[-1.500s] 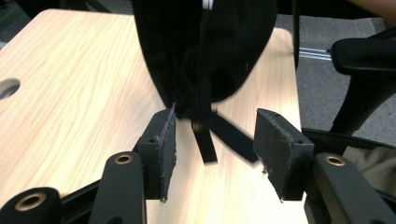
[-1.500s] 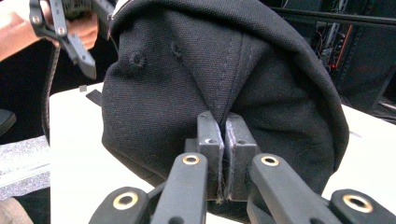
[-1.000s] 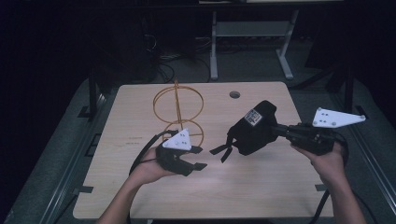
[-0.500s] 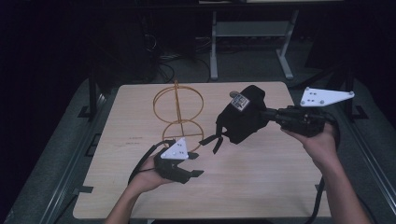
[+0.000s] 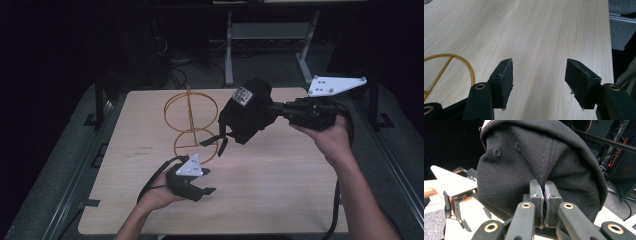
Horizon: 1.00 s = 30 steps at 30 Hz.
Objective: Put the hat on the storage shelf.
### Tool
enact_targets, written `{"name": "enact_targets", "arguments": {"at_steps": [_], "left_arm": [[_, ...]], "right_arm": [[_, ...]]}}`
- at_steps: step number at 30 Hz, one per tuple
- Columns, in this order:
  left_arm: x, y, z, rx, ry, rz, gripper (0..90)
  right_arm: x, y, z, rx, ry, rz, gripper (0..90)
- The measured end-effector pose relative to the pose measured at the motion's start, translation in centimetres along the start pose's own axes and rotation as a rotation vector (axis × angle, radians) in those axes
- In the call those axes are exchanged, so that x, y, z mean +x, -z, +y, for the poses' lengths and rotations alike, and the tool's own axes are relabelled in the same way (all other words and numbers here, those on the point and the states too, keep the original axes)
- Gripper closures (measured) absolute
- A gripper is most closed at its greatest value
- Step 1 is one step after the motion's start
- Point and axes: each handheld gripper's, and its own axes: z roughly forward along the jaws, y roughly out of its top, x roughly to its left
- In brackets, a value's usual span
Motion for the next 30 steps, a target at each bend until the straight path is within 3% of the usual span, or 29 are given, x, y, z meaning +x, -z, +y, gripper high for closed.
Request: {"name": "enact_targets", "arguments": {"at_steps": [12,18,24,30], "left_arm": [[0.1,0.1,-0.1,-0.008,-0.004,-0.005,38.9],[-0.1,0.0,-0.1,-0.009,0.015,-0.008,38.9],[0.2,0.1,-0.1,0.009,-0.027,-0.006,39.0],[0.2,-0.2,-0.3,0.004,-0.014,-0.006,39.3]], "right_arm": [[0.4,-2.2,4.2,0.031,0.061,0.037,86.9],[0.3,-4.3,5.6,0.059,0.060,0.067,86.9],[0.0,-6.5,7.0,0.097,0.062,0.084,86.9],[-0.2,-9.0,8.5,0.125,0.080,0.101,86.9]]}}
